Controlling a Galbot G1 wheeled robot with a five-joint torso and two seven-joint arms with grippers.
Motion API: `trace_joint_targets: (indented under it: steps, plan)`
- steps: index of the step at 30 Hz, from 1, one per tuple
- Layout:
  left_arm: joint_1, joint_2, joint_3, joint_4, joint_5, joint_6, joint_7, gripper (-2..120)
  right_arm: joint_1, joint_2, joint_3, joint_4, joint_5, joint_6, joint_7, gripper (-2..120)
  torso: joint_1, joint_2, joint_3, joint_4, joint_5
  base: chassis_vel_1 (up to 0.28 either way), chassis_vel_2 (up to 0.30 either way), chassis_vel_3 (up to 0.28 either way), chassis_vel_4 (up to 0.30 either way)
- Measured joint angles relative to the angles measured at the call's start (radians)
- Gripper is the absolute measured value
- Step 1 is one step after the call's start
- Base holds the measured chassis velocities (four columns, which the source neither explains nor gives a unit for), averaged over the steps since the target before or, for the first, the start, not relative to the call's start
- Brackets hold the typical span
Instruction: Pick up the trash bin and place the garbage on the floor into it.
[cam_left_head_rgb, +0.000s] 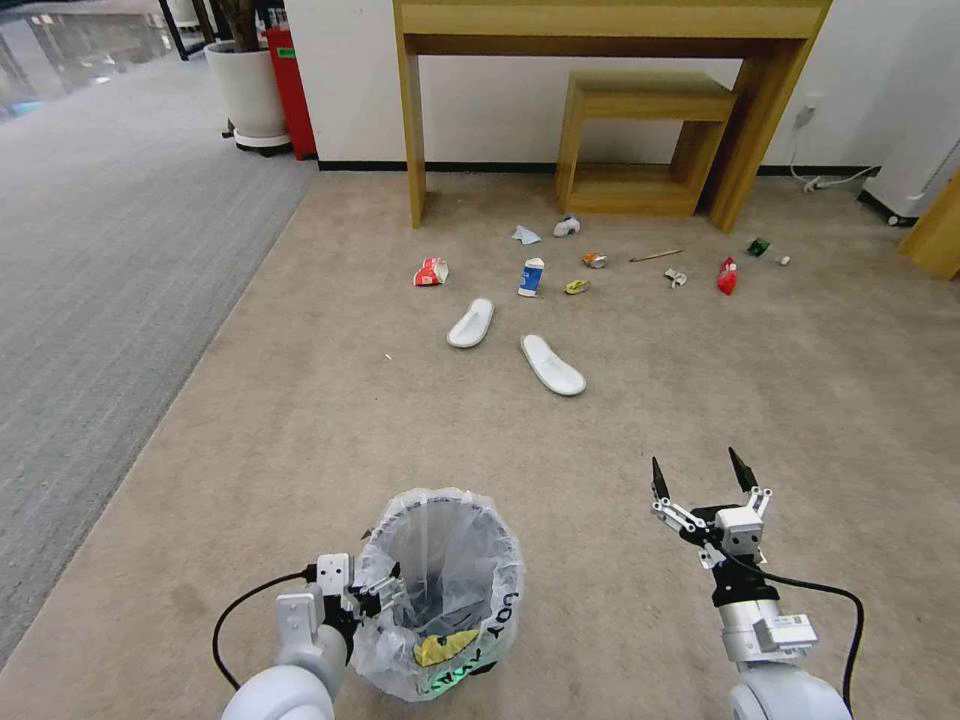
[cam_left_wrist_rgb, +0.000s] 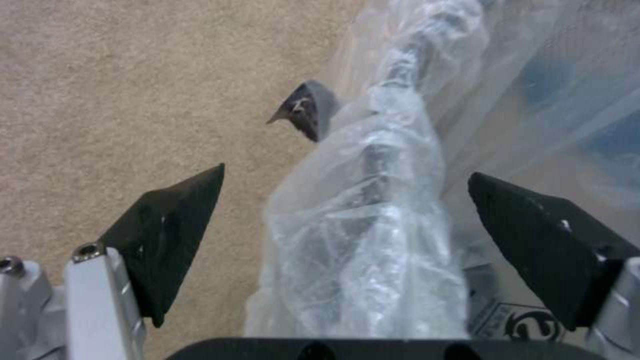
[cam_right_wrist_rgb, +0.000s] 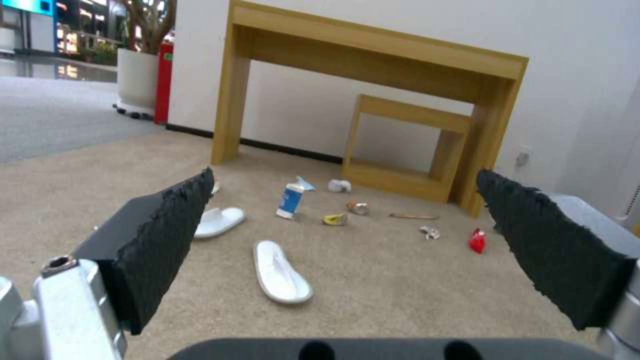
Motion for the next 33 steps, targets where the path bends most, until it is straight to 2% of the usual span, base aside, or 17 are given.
trace_joint_targets:
  steps: [4,8,11,15,19,25,33]
  plan:
    - [-0.011,0.028,0.013,0.004,-0.019,0.013,-0.022,95,0.007,-0.003,-0.001,-0.008,0.002,0.000,0.000,100,0.000,0.000,0.000,0.0000,-0.0001,0.000,0.000,0.000,0.000]
    - [-0.019,0.116,0.025,-0.013,-0.084,0.053,-0.101,95,0.019,-0.001,-0.005,-0.033,0.004,0.008,-0.002,100,0.000,0.000,0.000,0.0000,0.0002,0.000,0.000,0.000,0.000]
    - [-0.027,0.143,0.038,-0.023,-0.106,0.064,-0.122,94,0.023,0.002,-0.008,-0.039,0.004,0.011,-0.004,100,0.000,0.000,0.000,0.0000,0.0001,0.000,0.000,0.000,0.000]
    - [-0.030,0.148,0.048,-0.048,-0.155,0.080,-0.150,93,0.033,0.005,-0.010,-0.050,0.005,0.016,-0.005,100,0.000,0.000,0.000,0.0000,0.0001,0.000,0.000,0.000,0.000]
    - [-0.027,0.128,0.067,-0.073,-0.171,0.091,-0.153,93,0.040,0.005,-0.011,-0.058,0.006,0.023,-0.005,100,0.000,0.000,0.000,0.0000,0.0000,0.000,0.000,0.000,0.000]
    - [-0.042,0.104,0.079,-0.078,-0.191,0.105,-0.164,93,0.042,0.005,-0.011,-0.060,0.007,0.027,-0.005,100,0.000,0.000,0.000,0.0000,0.0000,0.000,0.000,0.000,0.000]
    - [-0.066,0.107,0.097,-0.067,-0.210,0.112,-0.179,89,0.031,0.003,-0.005,-0.058,0.008,0.045,-0.006,100,0.000,0.000,0.000,0.0000,0.0001,0.000,0.000,0.000,0.000]
